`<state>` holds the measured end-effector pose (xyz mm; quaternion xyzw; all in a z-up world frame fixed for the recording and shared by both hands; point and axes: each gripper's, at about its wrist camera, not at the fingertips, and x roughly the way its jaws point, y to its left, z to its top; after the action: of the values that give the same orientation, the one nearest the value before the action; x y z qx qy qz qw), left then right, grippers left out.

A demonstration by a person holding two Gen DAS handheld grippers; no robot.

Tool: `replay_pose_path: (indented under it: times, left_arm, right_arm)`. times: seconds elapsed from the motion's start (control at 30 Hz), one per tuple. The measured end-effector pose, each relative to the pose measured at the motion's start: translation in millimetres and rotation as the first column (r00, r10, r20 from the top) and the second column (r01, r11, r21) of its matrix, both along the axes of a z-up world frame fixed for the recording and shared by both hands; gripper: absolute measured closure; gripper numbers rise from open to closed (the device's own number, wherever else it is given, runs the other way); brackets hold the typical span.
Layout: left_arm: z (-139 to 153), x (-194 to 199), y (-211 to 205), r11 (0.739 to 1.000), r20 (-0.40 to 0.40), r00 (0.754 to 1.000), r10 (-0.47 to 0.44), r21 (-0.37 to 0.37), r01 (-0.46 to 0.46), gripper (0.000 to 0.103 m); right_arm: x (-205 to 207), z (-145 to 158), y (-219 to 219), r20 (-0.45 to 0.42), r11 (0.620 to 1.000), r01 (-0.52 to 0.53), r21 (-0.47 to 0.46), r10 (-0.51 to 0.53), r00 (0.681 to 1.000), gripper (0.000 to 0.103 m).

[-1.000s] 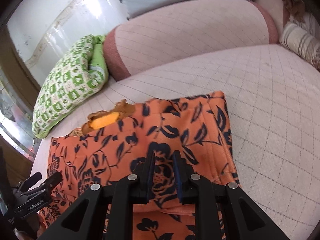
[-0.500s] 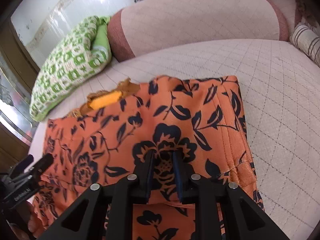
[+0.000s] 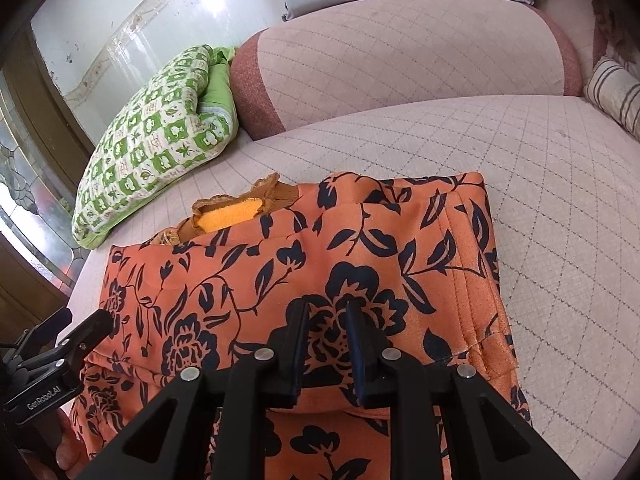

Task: Fold small clothes
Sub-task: 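Press the folded blouse hem flat with both grippers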

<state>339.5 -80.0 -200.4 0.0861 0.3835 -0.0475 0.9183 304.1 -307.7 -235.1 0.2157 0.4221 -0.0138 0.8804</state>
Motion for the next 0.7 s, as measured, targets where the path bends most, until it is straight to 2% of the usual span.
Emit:
replay_pose_path:
  times: [0.7]
  left_arm:
    - [5.7,-5.8,-2.6,1.000,0.029,0.999,-0.022,-0.001,0.022,0.000]
  right_arm:
    - [-0.5,0.8,-0.3,0.001,1.000,0.006,0.006,-0.006,1.000,0.081]
